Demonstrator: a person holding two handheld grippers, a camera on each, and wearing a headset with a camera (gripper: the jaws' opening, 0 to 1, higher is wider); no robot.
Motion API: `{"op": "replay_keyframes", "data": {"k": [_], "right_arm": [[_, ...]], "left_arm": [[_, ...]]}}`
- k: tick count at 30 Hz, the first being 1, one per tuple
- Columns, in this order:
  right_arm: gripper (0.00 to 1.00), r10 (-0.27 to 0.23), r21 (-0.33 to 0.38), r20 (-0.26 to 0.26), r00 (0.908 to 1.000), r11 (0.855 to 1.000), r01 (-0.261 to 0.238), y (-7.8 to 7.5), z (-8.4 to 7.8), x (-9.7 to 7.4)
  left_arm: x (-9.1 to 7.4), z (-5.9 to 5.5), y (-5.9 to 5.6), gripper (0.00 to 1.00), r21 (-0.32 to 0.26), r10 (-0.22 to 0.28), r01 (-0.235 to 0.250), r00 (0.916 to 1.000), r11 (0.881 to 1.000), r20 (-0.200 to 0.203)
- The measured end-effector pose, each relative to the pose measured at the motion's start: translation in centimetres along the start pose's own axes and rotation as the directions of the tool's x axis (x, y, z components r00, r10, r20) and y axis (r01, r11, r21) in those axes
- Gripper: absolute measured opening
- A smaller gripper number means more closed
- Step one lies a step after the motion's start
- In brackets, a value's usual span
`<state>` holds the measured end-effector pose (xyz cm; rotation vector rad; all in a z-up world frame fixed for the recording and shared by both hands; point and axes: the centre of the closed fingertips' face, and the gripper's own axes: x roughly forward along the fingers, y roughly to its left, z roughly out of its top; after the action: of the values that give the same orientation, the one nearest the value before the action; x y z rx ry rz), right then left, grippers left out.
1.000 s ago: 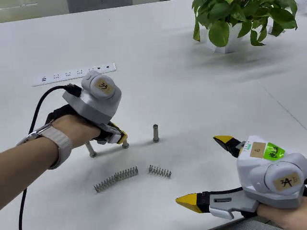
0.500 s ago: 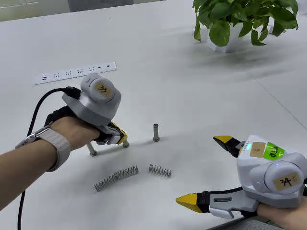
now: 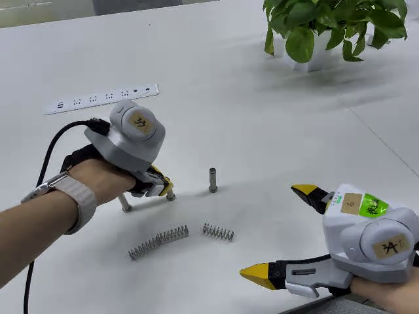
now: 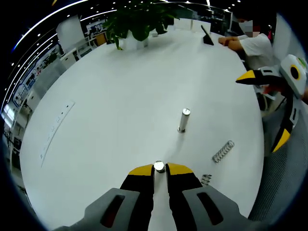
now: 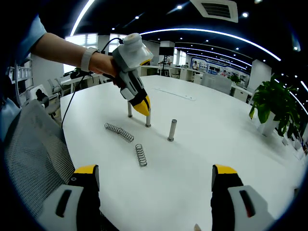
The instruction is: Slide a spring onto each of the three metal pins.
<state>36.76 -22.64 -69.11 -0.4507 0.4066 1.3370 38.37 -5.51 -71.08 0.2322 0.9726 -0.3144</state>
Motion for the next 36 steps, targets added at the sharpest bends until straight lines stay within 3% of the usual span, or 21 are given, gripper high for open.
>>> {"op": "replay_keyframes", "data": {"k": [9,15,21,26,36], "right_arm": [[0.98,0.001,-0.001,-0.001,1.0,1.0,-0.001,0.1,0.0,0.0],[0.98,0.001,-0.001,0.0,1.0,1.0,-0.001,0.0,0.0,0.0],[0.99,0.004,-0.003,-0.003,1.0,1.0,-0.005,0.2,0.0,-0.1],[0.99,0.005,-0.005,-0.005,1.0,1.0,-0.005,0.2,-0.1,-0.1],[0.99,0.012,-0.008,-0.014,0.9998,1.0,-0.012,0.4,-0.1,0.0]], "left_arm": [[0.2,0.1,0.3,0.22,0.008,0.024,-0.024,0.9997,1.0,0.009],[0.0,0.4,0.5,0.39,0.006,0.038,-0.039,0.9988,0.999,0.031],[-0.7,1.1,0.4,0.56,-0.017,0.021,-0.02,0.9974,1.0,0.069],[-0.9,1.2,0.4,0.69,-0.043,-0.03,0.034,0.9936,0.998,0.109],[-2.6,0.8,1.7,0.95,-0.044,-0.031,0.037,0.9888,0.998,0.146]]}}
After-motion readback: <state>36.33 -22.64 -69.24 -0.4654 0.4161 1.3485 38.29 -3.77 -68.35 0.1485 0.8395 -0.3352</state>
